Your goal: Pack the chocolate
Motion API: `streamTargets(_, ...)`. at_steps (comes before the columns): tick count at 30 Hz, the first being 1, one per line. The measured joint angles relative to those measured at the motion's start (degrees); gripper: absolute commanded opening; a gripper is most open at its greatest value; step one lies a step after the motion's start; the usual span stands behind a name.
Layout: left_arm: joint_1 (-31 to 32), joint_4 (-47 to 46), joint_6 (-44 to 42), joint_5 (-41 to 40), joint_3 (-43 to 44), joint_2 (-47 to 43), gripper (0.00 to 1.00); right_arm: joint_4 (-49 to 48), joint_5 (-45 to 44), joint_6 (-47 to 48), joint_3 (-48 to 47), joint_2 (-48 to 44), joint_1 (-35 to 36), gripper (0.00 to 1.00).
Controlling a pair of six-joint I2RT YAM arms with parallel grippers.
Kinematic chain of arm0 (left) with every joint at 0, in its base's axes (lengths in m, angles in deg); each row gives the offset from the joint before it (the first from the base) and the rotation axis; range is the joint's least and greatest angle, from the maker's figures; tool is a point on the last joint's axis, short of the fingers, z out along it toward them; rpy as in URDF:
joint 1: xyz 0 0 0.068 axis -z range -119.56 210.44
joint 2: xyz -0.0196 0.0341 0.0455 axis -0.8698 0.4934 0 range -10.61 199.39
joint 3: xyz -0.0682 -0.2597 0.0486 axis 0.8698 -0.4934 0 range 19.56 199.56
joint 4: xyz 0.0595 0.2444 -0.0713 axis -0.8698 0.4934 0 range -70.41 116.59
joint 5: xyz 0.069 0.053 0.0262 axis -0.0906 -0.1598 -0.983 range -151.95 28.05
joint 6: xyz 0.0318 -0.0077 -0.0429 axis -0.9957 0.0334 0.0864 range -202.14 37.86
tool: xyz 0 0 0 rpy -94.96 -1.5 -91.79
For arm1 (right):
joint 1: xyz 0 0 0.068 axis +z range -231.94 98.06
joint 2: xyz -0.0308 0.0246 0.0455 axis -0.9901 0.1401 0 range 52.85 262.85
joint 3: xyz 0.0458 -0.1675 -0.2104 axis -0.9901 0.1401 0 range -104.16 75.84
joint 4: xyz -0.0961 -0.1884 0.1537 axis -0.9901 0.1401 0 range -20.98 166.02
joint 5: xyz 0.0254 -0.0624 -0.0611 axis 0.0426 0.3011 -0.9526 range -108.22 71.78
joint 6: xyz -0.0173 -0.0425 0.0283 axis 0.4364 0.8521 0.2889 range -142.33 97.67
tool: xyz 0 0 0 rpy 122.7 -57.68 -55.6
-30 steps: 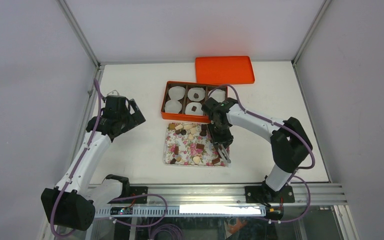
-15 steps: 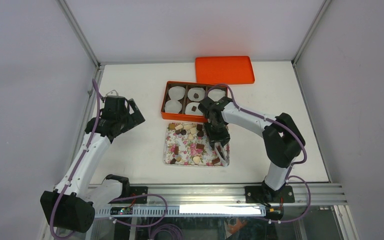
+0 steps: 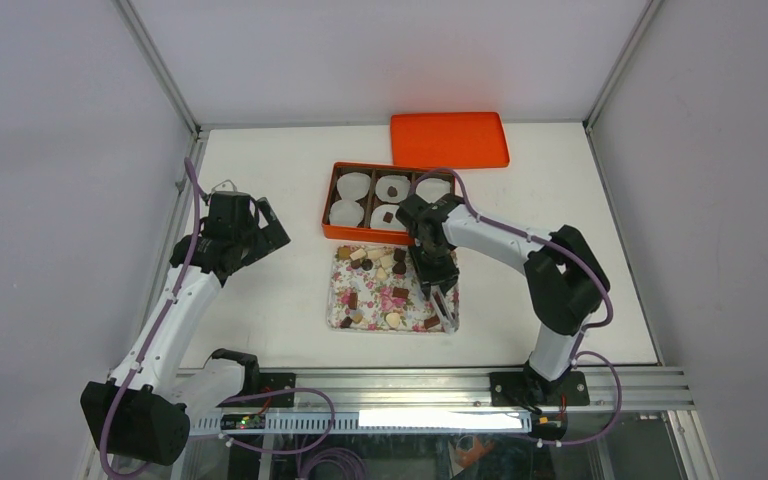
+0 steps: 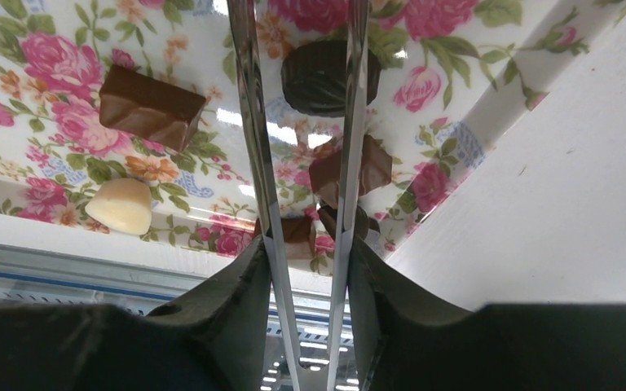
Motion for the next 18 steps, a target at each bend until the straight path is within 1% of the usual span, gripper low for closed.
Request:
streamTargets(1, 0.0, 0.0, 0.0, 0.0, 0.0, 0.0, 0.99, 0.2, 0.2, 0.2, 0.0, -0.2, 0.0, 0.06)
streamTargets(3, 0.0, 0.0, 0.0, 0.0, 0.0, 0.0, 0.99, 1.0, 0.5, 0.6, 0.0, -1.0, 0.1, 0.00)
streamTargets(9, 0.0, 0.0, 0.0, 0.0, 0.0, 0.0, 0.99, 4.3, 2.4, 1.5, -2.4, -5.2, 0.5, 0.00)
streamTargets(13, 0.0, 0.0, 0.0, 0.0, 0.0, 0.4, 0.99, 6.5, 3.5, 2.3, -6.2, -7.1, 0.6, 0.00)
streamTargets(18, 0.0, 0.0, 0.1, 0.0, 0.0, 0.6, 0.99, 8.8, 2.6, 3.8, -11.6, -7.1, 0.2, 0.00)
